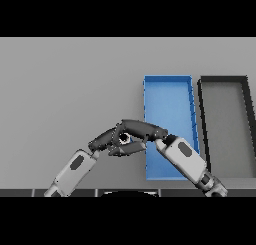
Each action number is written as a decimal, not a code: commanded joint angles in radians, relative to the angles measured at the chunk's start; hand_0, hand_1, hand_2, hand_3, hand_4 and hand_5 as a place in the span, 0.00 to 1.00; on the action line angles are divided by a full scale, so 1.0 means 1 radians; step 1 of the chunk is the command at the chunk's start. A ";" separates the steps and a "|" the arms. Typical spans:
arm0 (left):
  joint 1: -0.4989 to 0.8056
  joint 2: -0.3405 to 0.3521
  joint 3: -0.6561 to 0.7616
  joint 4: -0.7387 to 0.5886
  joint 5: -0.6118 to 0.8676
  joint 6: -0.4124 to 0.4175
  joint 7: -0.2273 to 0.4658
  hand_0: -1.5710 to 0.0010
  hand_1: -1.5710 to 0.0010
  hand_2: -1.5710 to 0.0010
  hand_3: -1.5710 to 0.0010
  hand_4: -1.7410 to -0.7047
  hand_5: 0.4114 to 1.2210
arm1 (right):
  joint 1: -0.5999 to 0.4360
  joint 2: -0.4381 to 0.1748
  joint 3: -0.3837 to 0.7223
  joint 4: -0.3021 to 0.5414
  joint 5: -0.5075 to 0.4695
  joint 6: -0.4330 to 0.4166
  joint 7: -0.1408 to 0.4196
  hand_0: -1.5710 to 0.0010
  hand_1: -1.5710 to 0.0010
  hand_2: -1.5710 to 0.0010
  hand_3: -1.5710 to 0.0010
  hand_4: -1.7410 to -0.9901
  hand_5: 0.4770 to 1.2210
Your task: Pick up the blue pipe and place it into the blue bin.
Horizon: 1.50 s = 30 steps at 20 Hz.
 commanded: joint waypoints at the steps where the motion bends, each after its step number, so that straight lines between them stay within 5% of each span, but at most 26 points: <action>1: -0.006 0.004 0.009 0.004 0.002 0.003 0.012 0.88 0.88 0.90 0.89 0.75 0.54 | -0.004 0.001 -0.001 -0.006 -0.006 -0.003 0.000 0.00 0.00 0.00 0.00 0.33 0.99; 6: -0.016 -0.005 0.015 0.009 0.005 0.011 0.051 0.96 0.96 0.97 0.96 0.82 0.28 | -0.022 0.001 -0.003 0.014 0.016 -0.007 -0.002 0.00 0.00 0.00 0.00 0.33 1.00; 12: 0.000 -0.011 0.029 0.024 0.025 0.014 0.082 0.99 0.99 0.99 0.99 0.82 0.19 | -0.014 -0.011 -0.018 -0.003 -0.047 -0.025 0.018 0.00 0.00 0.00 0.00 0.34 1.00; 14: -0.002 -0.013 0.031 0.016 0.031 0.015 0.112 0.99 0.99 0.99 0.99 0.81 0.17 | -0.033 -0.011 -0.035 -0.022 -0.139 -0.052 0.078 0.00 0.00 0.00 0.00 0.33 1.00; 21: 0.012 -0.014 0.021 0.011 0.041 0.007 0.127 1.00 1.00 1.00 1.00 0.79 0.11 | -0.207 -0.039 -0.198 -0.075 -0.418 -0.186 0.312 0.00 0.00 0.00 0.00 0.07 0.93; 22: 0.016 -0.012 0.017 0.001 0.039 0.006 0.135 1.00 1.00 1.00 1.00 0.79 0.11 | -0.254 -0.046 -0.235 -0.069 -0.459 -0.201 0.302 0.00 0.00 0.00 0.00 0.06 0.91; 27: 0.039 -0.005 0.004 -0.011 0.021 0.012 0.101 1.00 1.00 1.00 1.00 0.80 0.11 | -0.451 -0.109 -0.390 0.052 -0.475 -0.271 0.269 0.00 0.00 0.00 0.00 0.02 0.86; 30: 0.038 0.004 0.013 -0.015 0.039 -0.002 0.115 1.00 1.00 1.00 1.00 0.80 0.10 | -0.522 -0.147 -0.459 0.182 -0.372 -0.316 0.262 0.00 0.00 0.00 0.00 0.01 0.87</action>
